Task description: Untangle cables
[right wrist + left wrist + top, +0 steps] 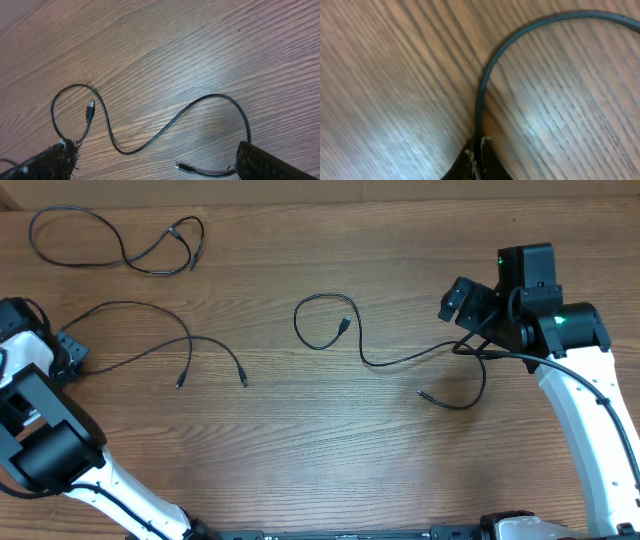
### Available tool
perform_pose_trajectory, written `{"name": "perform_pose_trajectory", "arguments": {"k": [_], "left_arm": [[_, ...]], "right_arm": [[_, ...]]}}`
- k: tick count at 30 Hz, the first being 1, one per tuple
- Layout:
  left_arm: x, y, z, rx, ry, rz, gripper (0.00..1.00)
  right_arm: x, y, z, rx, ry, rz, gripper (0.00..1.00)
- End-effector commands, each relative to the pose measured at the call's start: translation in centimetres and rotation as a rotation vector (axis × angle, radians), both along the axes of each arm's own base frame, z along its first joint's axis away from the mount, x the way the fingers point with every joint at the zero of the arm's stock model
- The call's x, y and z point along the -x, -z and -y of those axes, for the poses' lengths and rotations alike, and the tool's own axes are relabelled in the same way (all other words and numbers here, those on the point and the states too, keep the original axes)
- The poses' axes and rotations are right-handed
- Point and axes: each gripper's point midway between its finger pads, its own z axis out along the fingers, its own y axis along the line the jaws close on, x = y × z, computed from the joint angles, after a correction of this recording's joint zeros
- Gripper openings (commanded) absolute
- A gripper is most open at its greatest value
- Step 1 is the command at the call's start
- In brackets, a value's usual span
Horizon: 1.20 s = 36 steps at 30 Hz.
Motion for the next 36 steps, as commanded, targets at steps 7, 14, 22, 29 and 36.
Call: {"name": "perform_pose_trajectory", "arguments": {"k": [7,14,22,29,36], "left_arm": [[-3.3,-16.5,-10.2,-0.237,-0.083,0.254,0.04],[-5.2,-15.4,-6.8,-0.111,0.006,0.293,0.83],[-5.0,-12.6,0.9,0.164,0.102,0.204,0.98],[-5.2,-12.4,11.4,0.522,0.288,0.184,1.0],[-4.8,-12.3,20.8,0.652,0.425,0.02,0.99]], "right_arm": [[-0.1,-0.1,0.3,0.01,0.006,0.006,1.0],[-0.1,-0.1,0.3,0.01,0.006,0.006,1.0],[-0.1,-0.1,0.3,0.01,0.006,0.006,1.0],[-0.1,-0.1,0.3,0.01,0.006,0.006,1.0],[-0.1,-0.1,0.3,0.01,0.006,0.006,1.0]]}}
